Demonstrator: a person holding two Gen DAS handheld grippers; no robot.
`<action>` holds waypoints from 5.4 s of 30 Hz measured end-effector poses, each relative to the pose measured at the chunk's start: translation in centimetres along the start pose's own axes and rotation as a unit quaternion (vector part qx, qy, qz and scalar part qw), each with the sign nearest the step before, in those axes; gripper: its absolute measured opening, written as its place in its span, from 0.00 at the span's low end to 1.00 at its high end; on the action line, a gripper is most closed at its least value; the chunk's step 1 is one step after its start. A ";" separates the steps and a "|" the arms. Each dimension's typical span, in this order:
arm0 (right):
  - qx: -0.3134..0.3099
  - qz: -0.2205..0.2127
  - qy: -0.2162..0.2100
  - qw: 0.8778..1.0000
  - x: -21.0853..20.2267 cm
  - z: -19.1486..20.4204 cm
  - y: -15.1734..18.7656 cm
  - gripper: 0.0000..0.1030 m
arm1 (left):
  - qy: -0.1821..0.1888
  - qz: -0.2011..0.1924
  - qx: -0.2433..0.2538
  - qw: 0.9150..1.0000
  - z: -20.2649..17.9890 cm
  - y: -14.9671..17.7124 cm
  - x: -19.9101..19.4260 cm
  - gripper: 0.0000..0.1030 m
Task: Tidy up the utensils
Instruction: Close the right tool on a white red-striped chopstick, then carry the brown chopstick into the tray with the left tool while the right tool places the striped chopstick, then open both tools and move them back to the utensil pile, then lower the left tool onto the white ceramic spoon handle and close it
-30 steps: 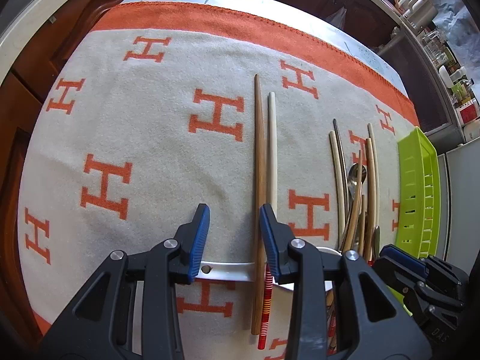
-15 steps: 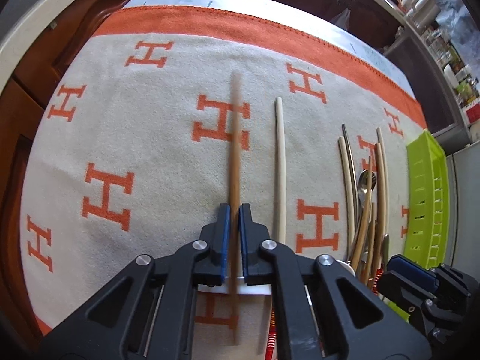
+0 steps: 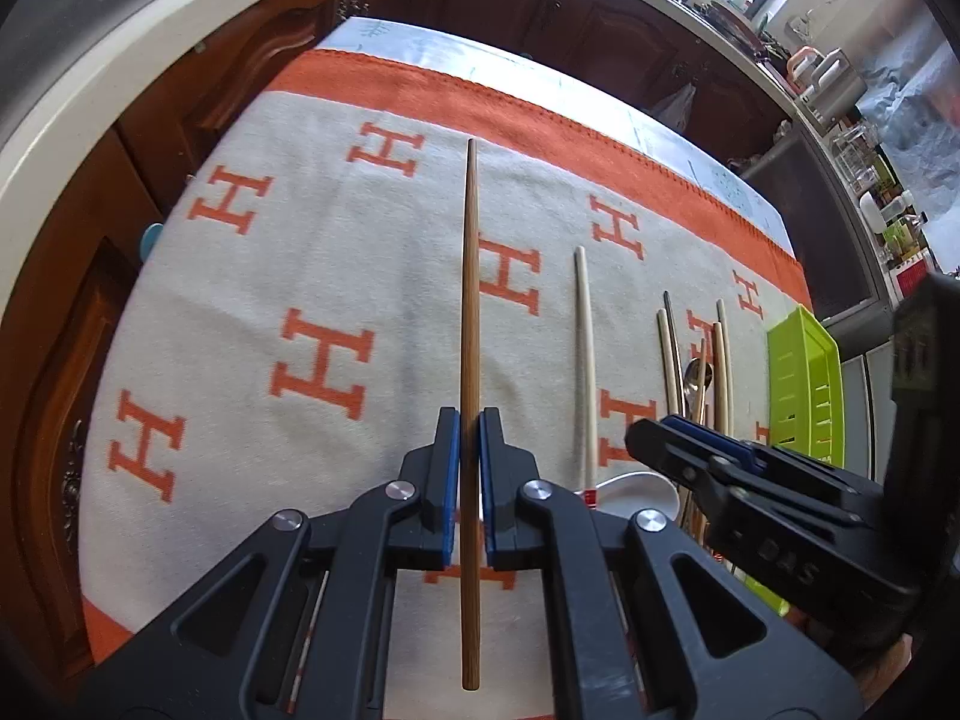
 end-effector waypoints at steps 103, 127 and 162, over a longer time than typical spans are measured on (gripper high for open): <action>0.099 -0.108 0.063 0.987 -13.6 -11.3 14.5 0.12 | 0.025 -0.060 0.183 0.981 -14.2 12.0 -6.9 0.41; 0.044 -0.053 0.034 0.997 -8.4 -6.6 13.0 0.12 | -0.014 0.042 0.402 0.915 -10.8 8.4 0.7 0.41; 0.076 -0.046 0.014 0.996 -7.0 -7.8 11.7 0.12 | 0.010 0.113 0.390 0.914 -10.1 9.0 4.7 0.08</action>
Point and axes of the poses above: each gripper's, at about its wrist camera, not at the fingertips, and x roughly the way its jaws point, z to its left, y to its underside, the point moved 3 cm from there along x, roughly the way its jaws point, and after that the axes turned 10 degrees about -x, right-handed, at the moved point
